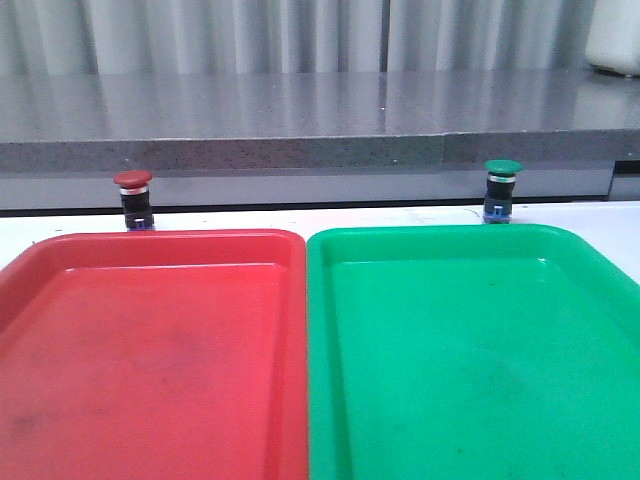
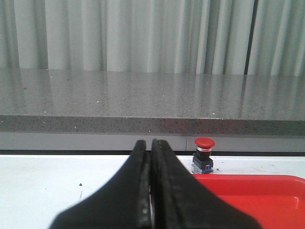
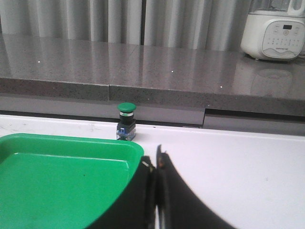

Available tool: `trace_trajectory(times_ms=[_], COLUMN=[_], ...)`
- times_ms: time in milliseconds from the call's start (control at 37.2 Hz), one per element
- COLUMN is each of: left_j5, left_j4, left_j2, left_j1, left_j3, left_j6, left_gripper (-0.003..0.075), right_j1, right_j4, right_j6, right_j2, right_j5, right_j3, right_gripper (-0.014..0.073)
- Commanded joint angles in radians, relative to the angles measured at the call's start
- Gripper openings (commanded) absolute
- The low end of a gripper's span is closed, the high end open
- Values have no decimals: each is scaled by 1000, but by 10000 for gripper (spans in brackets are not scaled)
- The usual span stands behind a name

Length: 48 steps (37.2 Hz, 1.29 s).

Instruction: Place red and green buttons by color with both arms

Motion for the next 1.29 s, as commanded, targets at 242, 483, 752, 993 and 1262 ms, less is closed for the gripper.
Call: trace_trajectory(times_ms=[242,483,752,993,1262], left_j5=[-150,-153,202,400,472], left_j4=[-5,-19,-19,-19,-19], left_j2=[-15,-13,153,313,400], left_j1=[-4,-6,-6,-6,-6], left_j3=[24,-115,-530,-642,-581], left_j6=[-1,-1,-1,-1,-1], left_gripper=[-20,-20,-20,-20,-20], right_j1=[-5,-5,-5,-5,-5], right_j4=[2,3,2,0,-4], right_j6=[-2,-2,-4,-11,-11], right_j2=[-17,-16,122,283,415], right_j5=[-122,-62,194,354,469], right_j3=[-7,-160,-490,-572,-572], right_gripper=[-70,-70,-70,-70,-70])
